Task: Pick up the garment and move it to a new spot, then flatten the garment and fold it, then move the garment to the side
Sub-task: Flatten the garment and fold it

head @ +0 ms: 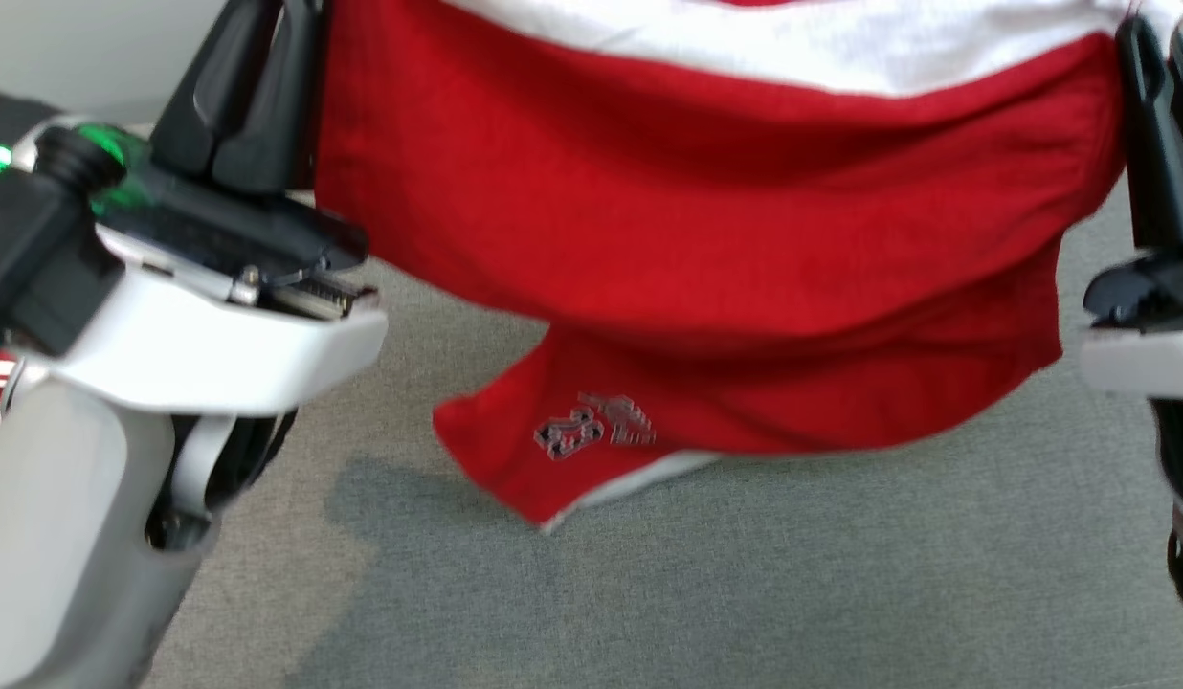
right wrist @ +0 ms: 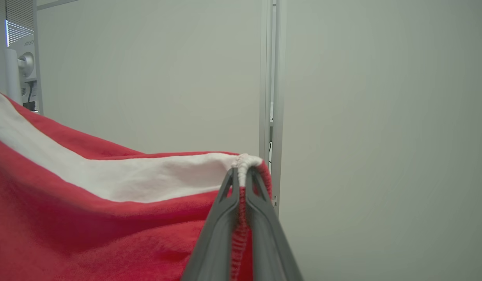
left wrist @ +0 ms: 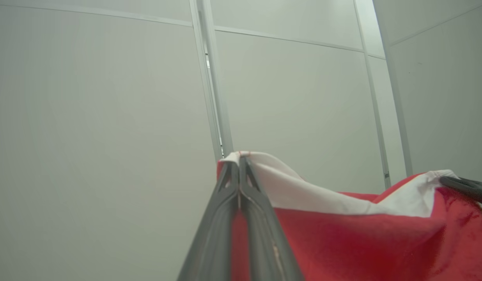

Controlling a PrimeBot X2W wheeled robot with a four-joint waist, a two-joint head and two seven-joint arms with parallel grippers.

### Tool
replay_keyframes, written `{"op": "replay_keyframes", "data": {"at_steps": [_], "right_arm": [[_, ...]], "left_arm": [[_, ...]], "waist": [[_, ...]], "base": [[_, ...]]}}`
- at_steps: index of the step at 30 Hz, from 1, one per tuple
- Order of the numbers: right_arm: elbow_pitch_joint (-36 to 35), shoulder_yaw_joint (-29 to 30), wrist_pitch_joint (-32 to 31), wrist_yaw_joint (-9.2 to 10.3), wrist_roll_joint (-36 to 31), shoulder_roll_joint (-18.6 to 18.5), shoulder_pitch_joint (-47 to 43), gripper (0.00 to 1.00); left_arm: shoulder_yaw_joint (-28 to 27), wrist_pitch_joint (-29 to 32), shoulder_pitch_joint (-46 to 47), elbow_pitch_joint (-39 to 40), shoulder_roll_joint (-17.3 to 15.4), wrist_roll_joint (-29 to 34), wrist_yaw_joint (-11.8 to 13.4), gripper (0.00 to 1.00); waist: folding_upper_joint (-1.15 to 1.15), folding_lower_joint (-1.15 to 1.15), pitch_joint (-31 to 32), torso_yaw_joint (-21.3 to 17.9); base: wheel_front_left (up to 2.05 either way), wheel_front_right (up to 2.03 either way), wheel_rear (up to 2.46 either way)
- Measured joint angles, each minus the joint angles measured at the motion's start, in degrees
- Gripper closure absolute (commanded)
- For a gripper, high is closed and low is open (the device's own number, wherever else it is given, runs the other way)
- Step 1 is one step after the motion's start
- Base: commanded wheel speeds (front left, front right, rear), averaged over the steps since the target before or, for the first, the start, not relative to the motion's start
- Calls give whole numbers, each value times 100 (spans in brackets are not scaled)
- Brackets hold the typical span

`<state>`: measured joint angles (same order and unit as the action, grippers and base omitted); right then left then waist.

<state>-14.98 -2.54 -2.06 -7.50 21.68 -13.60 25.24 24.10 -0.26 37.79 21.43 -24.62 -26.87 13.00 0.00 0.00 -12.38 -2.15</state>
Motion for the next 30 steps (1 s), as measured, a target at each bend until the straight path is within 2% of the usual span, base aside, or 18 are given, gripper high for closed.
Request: {"op": "replay_keyframes", "data": {"at_steps": [3, 4, 11, 15, 20, 23, 24, 26, 30], "right_arm": [[375, -104, 43, 0, 112, -137, 513, 100], [691, -197, 96, 0, 119, -265, 945, 100], [2082, -678, 475, 0, 311, -449, 2738, 100], [3093, -904, 827, 0, 433, -366, 3757, 100], [4612, -1129, 1414, 0, 621, -47, 4887, 100], [5182, -1118, 1594, 0, 723, 86, 5270, 100], [5182, -1118, 1594, 0, 723, 86, 5270, 100], [5572, -1302, 1660, 0, 804, 166, 5435, 100], [5934, -1651, 1683, 0, 999, 235, 5333, 100]], "left_arm": [[3, -113, 417, -461, 151, -138, -210, 100], [33, -220, 809, -864, 293, -194, -380, 100], [83, -721, 2406, -2810, 890, -347, -970, 100], [23, -1095, 3303, -4024, 1179, -349, -1181, 100], [-180, -1424, 4182, -5519, 1424, -319, -1458, 100], [-323, -1457, 4452, -5914, 1501, -221, -1557, 100], [-323, -1457, 4452, -5914, 1501, -221, -1557, 100], [-543, -1464, 4506, -6061, 1597, -135, -1656, 100], [-748, -1464, 4105, -6327, 1727, -86, -1769, 100]], "waist": [[0, 0, -222, 11], [0, 0, -388, 26], [0, 0, -976, 121], [0, 0, -1257, 180], [0, 0, -1380, 195], [0, 0, -1400, 180], [0, 0, -1400, 180], [0, 0, -1463, 178], [0, 0, -1562, 181]], "base": [[0, 0, 0], [0, 0, 0], [0, 0, 0], [0, 0, 0], [0, 0, 0], [0, 0, 0], [0, 0, 0], [0, 0, 0], [0, 0, 0]]}}
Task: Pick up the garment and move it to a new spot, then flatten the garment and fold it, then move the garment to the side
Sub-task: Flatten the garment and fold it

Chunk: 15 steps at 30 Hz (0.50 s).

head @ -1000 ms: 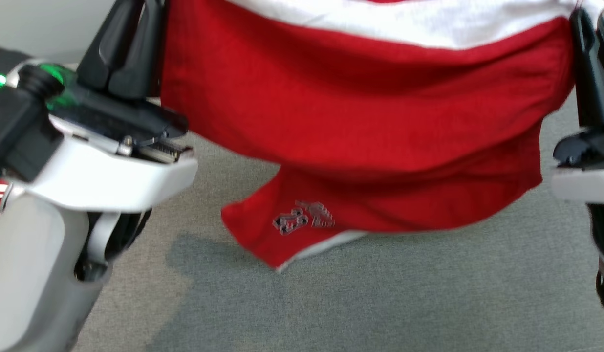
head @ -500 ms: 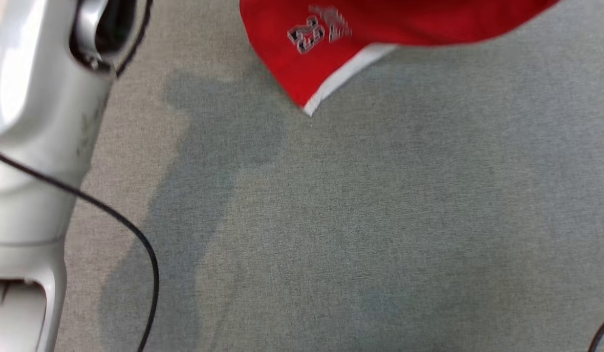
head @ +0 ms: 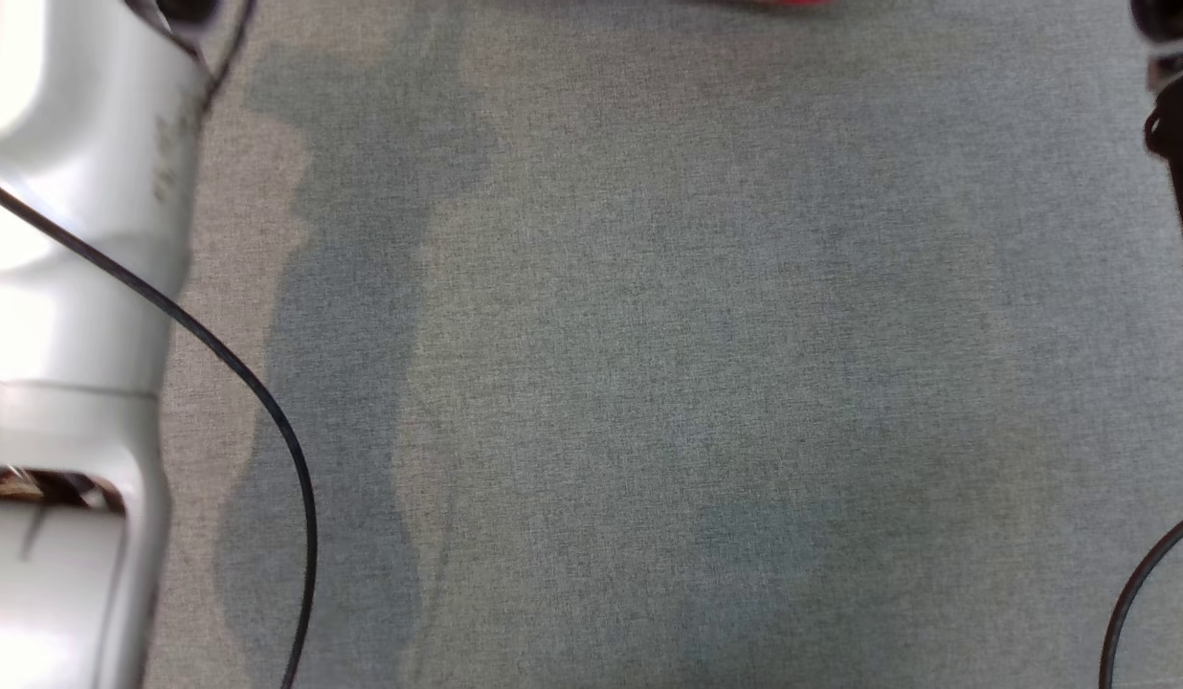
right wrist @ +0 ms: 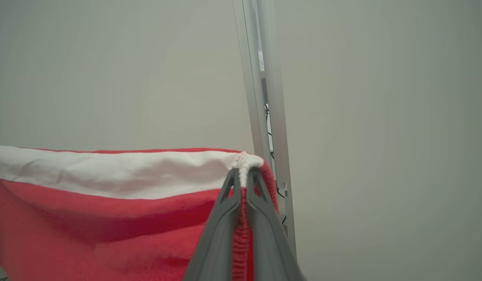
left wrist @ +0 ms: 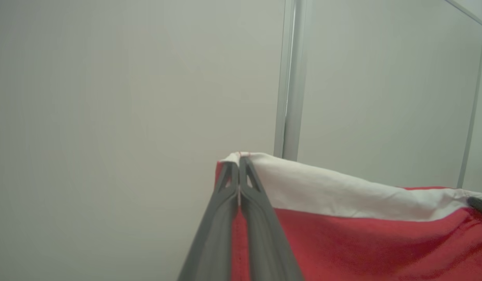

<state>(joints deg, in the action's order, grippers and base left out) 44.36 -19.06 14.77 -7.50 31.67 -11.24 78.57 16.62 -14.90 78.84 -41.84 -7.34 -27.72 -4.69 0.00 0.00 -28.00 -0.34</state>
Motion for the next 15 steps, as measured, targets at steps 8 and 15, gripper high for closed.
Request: {"op": "replay_keyframes", "data": {"at_steps": [8, 15], "right_arm": [[326, -497, 23, 0, 614, -63, -1070, 100], [-379, -611, 36, 0, 1081, -163, -2747, 100]], "left_arm": [[-347, 0, -1462, -399, 261, 53, -180, 100], [-683, 0, -2995, 297, 347, 382, -236, 100]], "waist": [[0, 0, -35, 37], [0, 0, 154, 41]], "base": [[0, 0, 0], [0, 0, 0]]}}
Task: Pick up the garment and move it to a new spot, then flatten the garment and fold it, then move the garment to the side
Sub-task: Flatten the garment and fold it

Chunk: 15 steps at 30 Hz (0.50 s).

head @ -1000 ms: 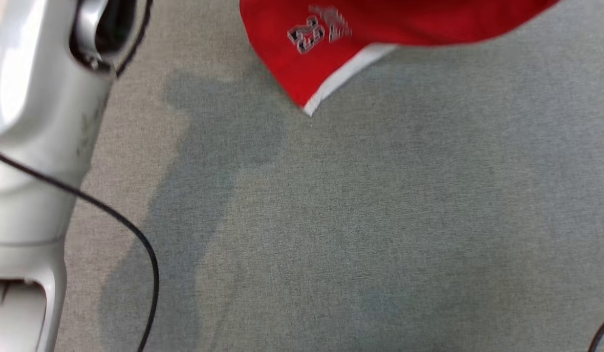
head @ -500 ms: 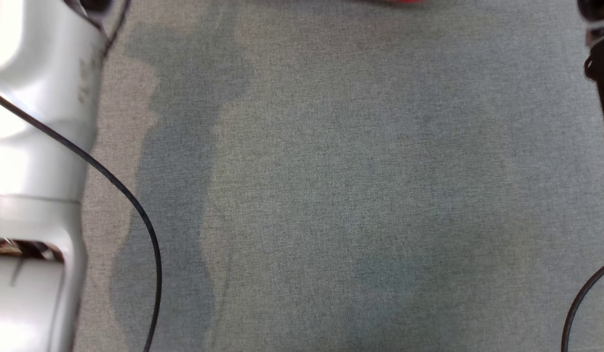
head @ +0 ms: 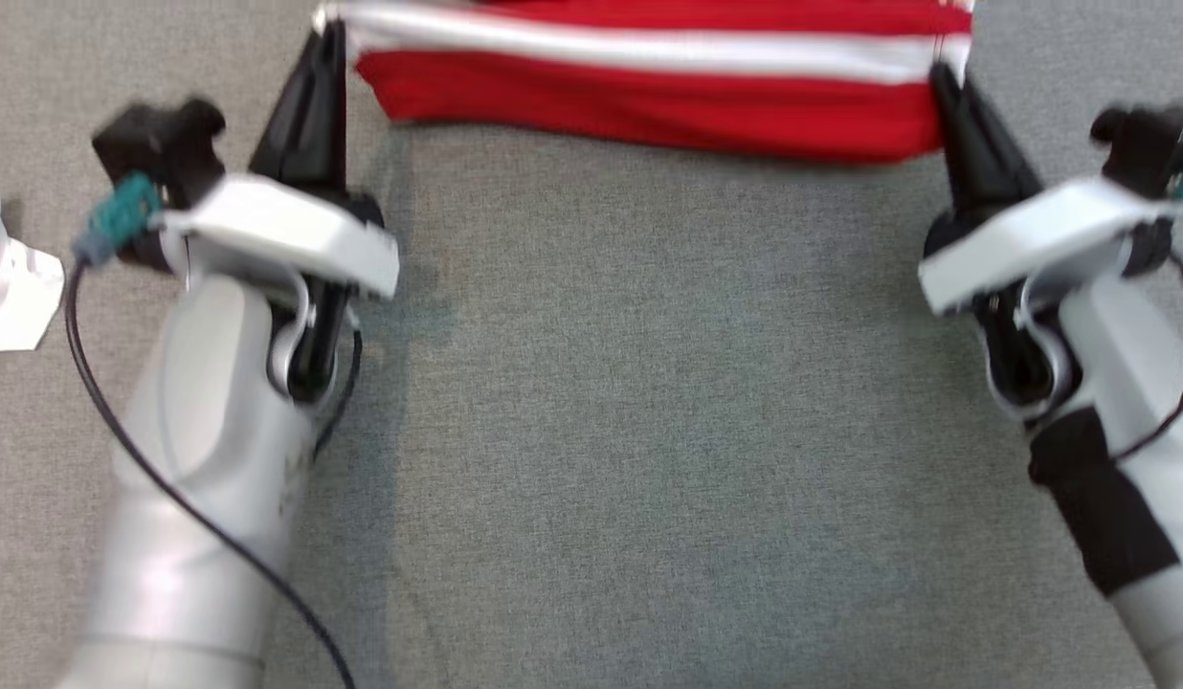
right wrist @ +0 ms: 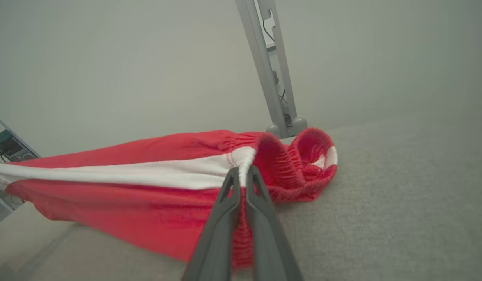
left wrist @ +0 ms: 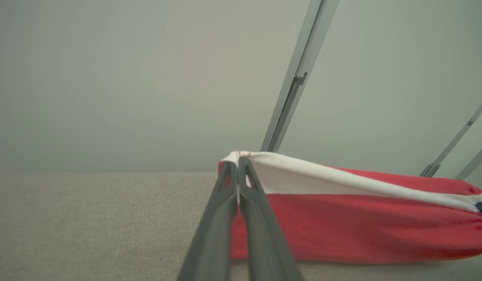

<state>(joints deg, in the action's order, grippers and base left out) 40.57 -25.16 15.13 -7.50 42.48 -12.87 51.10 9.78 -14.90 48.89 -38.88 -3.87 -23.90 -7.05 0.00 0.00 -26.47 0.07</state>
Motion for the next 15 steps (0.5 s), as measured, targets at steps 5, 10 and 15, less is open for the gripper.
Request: {"op": "replay_keyframes", "data": {"at_steps": [5, 10, 15], "right_arm": [[-754, -158, 1, -1, 76, -54, -1391, 100], [-1395, -361, 1, 0, 145, -159, -2282, 100], [-1791, -392, 1, 0, 171, -420, -3099, 100]], "left_arm": [[-359, 1, -1511, 1076, 33, 238, -14, 100], [-438, 0, -2721, 2026, 41, 389, -20, 100], [-366, 108, -3874, 2796, 31, 445, 34, 100]], "waist": [[0, 0, 300, -45], [0, 0, 614, -119], [0, 0, 1001, -158]], "base": [[0, 0, 0], [0, 0, 0], [0, 0, 0]]}}
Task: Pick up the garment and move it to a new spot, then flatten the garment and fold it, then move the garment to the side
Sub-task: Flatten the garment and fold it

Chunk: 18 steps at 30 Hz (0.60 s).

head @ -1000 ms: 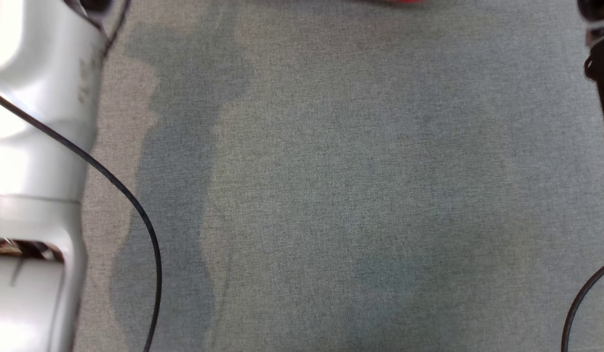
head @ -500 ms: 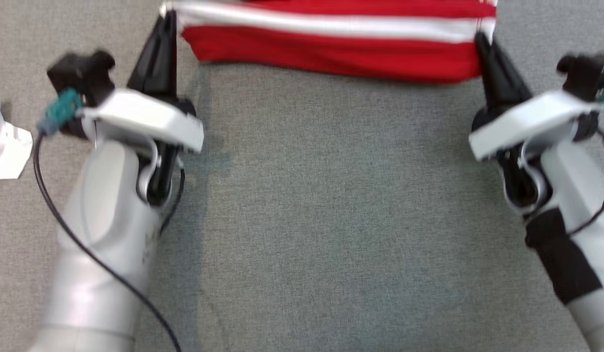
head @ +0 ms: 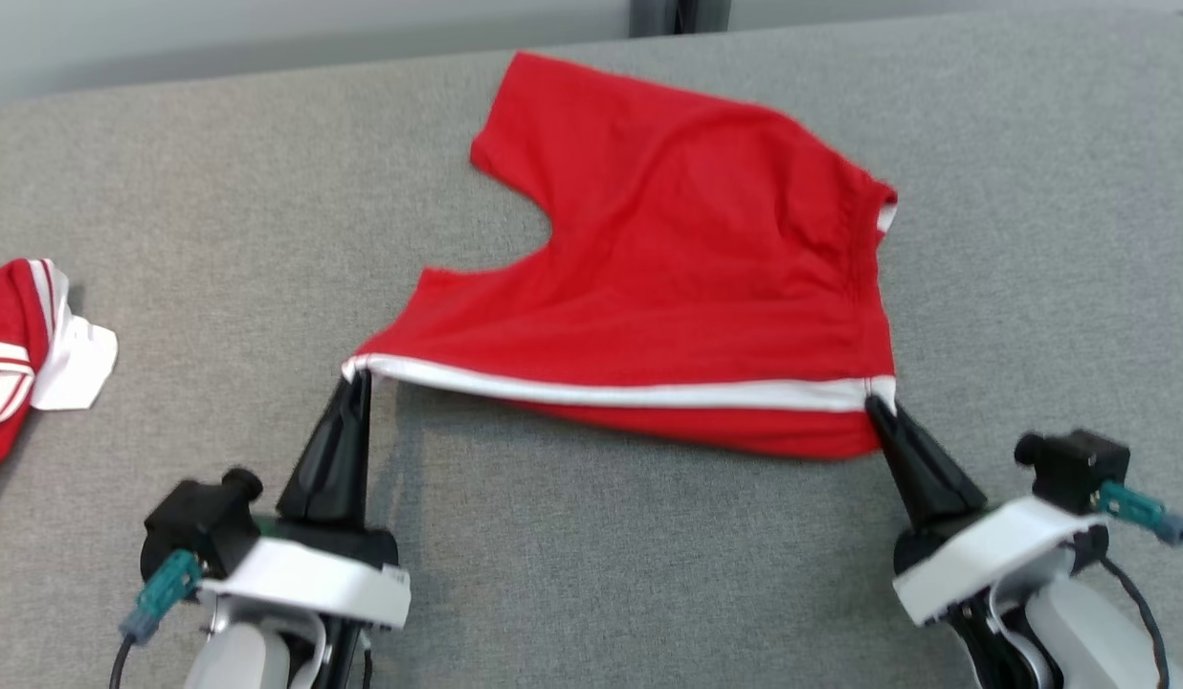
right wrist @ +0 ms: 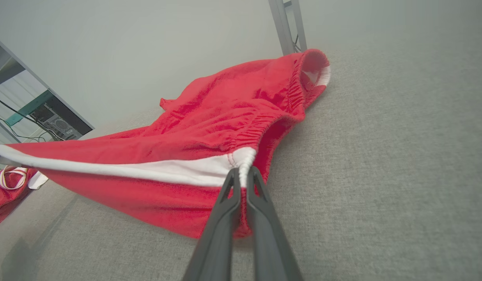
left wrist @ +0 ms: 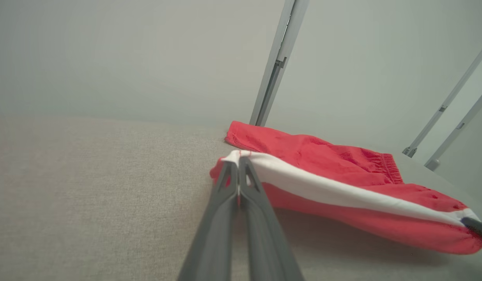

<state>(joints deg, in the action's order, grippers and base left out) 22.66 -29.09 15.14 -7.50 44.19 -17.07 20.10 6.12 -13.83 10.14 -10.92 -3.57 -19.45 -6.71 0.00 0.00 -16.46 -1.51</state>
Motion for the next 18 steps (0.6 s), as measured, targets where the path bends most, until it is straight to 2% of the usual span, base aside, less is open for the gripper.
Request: {"op": "replay_keyframes", "data": {"at_steps": [4, 10, 14, 18], "right_arm": [[-412, 97, -8, 0, 19, -164, -564, 100], [-999, 580, -196, 0, -278, -277, -1523, 100], [-1552, 964, -542, 0, -604, -189, -2131, 100], [-2039, 1311, -924, 0, -903, -7, -2493, 100]], "left_arm": [[69, 498, -733, 747, -70, 22, 190, 100], [268, 1295, -1726, 1944, -59, 18, 536, 100], [365, 1659, -2144, 2596, -58, 19, 714, 100], [380, 1857, -2248, 2987, -87, 22, 791, 100]], "waist": [[0, 0, 303, 16], [0, 0, 675, 96], [0, 0, 803, 169], [0, 0, 793, 188]], "base": [[0, 0, 0], [0, 0, 0], [0, 0, 0], [0, 0, 0]]}}
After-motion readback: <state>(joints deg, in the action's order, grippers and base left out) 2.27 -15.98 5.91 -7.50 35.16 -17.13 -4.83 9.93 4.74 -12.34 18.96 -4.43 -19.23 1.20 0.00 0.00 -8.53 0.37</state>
